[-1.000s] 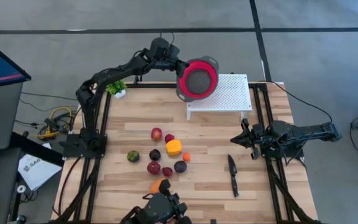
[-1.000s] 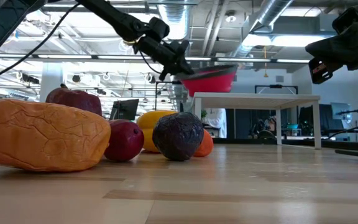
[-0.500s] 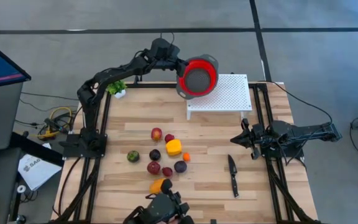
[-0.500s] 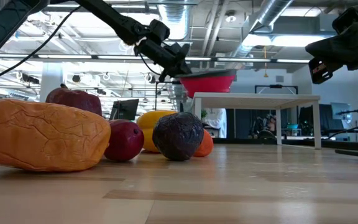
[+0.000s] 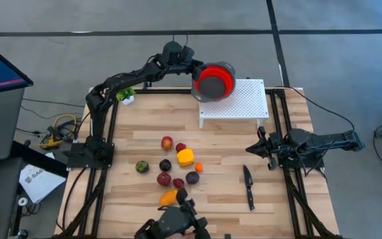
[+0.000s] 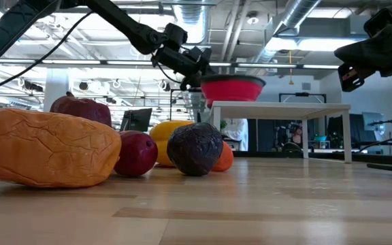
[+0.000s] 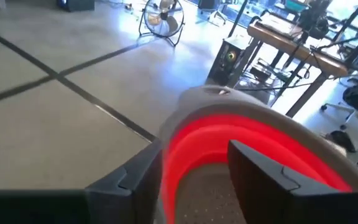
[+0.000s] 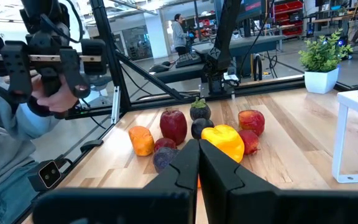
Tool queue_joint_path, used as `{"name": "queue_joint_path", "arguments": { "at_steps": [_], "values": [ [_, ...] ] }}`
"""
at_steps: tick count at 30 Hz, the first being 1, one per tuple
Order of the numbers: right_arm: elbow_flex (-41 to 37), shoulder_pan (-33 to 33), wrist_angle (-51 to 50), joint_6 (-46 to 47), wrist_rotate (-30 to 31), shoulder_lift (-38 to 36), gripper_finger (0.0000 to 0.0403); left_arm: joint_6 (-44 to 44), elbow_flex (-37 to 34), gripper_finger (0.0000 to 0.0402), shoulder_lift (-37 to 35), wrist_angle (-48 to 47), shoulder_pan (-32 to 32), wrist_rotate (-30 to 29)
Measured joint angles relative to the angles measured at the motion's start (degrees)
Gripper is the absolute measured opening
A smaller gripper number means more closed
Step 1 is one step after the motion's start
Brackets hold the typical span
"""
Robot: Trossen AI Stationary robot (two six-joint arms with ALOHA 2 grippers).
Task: Pick & Place Fruit
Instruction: Put the red strainer bowl on the shelf, then put the apple into the red strainer bowl
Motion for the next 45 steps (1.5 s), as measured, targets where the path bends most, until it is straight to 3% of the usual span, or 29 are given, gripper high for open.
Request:
{"name": "queue_joint_path", "arguments": {
  "at_steps": [9, 16, 20, 24, 31, 37, 45],
  "values": [
    [-0.01, 0.02, -0.02, 0.0, 0.0, 0.02, 0.0006, 8.45, -0.11, 0.0217, -3.06, 0.7, 0.56, 0.58],
    [0.0, 0.0, -0.02, 0.0, 0.0, 0.02, 0.0006, 22.51, -2.5, 0.0209, -15.78, -10.11, -2.19, 2.35],
    [0.0, 0.02, 0.0, 0.01, 0.02, 0.0, 0.0006, 29.81, -12.11, 0.0197, -26.92, -14.15, -6.16, 2.46],
    [-0.01, 0.0, 0.0, 0.02, 0.0, 0.02, 0.0006, 30.39, -24.74, 0.0187, -38.29, -14.1, -10.68, 1.48],
    [0.0, 0.02, 0.0, 0.02, 0.0, 0.0, 0.0006, 21.16, -45.91, 0.0182, -52.41, -11.36, -16.14, -7.31],
    [-0.01, 0.01, 0.0, 0.0, 0.01, 0.02, 0.0006, 13.3, -58.77, 0.0205, -54.97, -8.67, -18.5, -8.5],
    [0.0, 0.0, 0.0, 0.01, 0.0, 0.02, 0.0006, 14.43, -64.86, 0.029, -54.77, -8.43, -26.11, -11.23]
  ]
}}
